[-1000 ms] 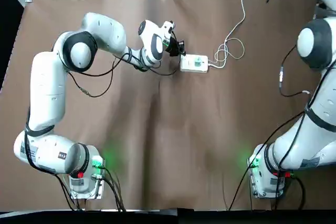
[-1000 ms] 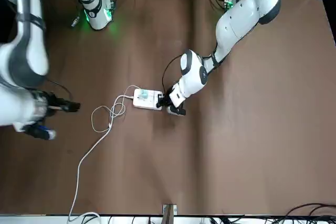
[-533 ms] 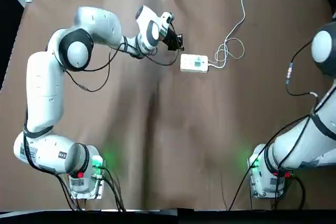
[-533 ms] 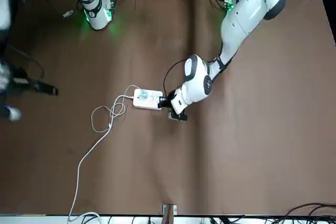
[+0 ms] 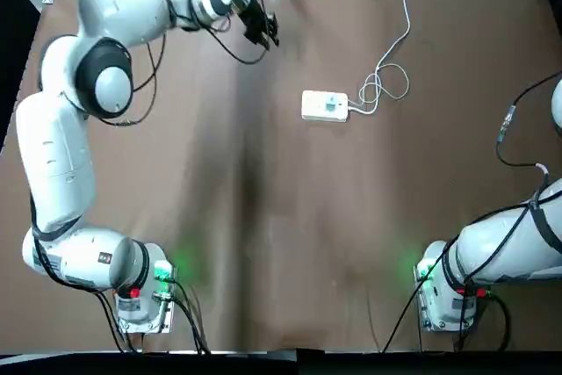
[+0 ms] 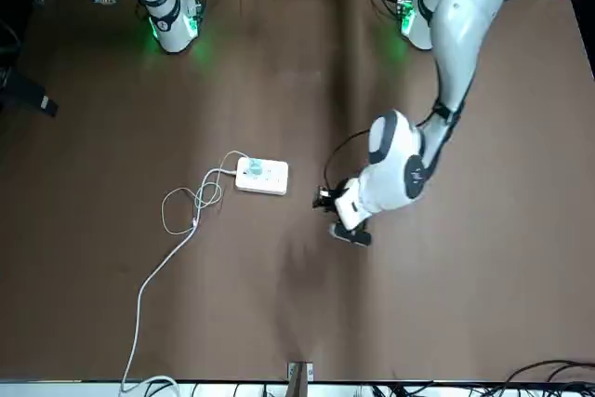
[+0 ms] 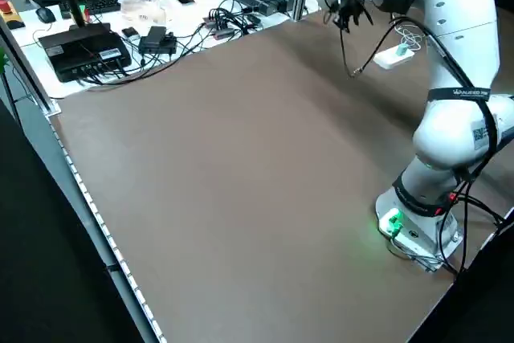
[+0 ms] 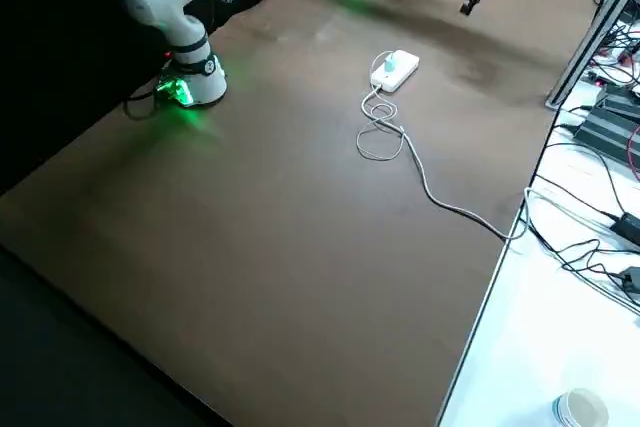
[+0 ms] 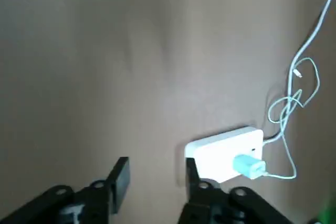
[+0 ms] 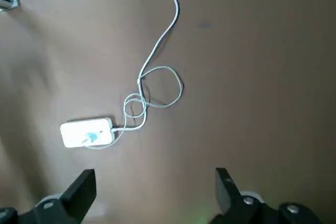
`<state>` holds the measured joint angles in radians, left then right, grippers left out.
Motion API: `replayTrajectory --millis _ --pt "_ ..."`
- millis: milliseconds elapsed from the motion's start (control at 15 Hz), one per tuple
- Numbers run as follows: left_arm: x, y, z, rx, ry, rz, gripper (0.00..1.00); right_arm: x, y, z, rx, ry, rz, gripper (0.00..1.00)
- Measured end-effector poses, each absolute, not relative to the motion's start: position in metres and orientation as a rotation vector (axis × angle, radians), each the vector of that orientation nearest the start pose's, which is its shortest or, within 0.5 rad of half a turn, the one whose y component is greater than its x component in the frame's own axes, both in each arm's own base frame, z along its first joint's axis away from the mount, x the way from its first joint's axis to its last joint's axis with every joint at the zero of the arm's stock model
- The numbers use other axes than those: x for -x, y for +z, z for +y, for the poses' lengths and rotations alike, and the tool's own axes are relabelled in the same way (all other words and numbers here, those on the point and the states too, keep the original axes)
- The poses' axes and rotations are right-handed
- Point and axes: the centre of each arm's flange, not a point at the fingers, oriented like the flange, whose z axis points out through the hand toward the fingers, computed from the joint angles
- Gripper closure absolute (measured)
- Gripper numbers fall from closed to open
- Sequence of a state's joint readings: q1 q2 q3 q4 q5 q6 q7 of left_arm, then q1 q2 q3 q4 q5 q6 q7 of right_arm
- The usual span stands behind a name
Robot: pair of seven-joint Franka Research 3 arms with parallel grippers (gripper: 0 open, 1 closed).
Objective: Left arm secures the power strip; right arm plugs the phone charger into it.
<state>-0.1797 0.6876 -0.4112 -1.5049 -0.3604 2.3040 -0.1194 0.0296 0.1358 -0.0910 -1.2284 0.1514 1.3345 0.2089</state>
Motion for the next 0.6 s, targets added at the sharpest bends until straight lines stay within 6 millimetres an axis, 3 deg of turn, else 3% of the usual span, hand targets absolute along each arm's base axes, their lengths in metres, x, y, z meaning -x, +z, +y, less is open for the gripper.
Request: replayTrajectory --millis 333,400,600 --pt "-0.648 0.366 -0.305 -2.691 0.015 -0.223 0.05 -0.573 0.65 -0.003 3.017 -0.074 0.307 0.0" --pt "-0.654 0.38 -0.286 -2.721 0.038 -0.224 0.0 -0.57 0.647 0.001 3.02 -0.075 0.291 0.0" --pt "-0.666 0.429 -0.227 -2.866 0.171 -0.259 0.0 -0.563 0.653 0.013 3.033 -0.095 0.254 0.0"
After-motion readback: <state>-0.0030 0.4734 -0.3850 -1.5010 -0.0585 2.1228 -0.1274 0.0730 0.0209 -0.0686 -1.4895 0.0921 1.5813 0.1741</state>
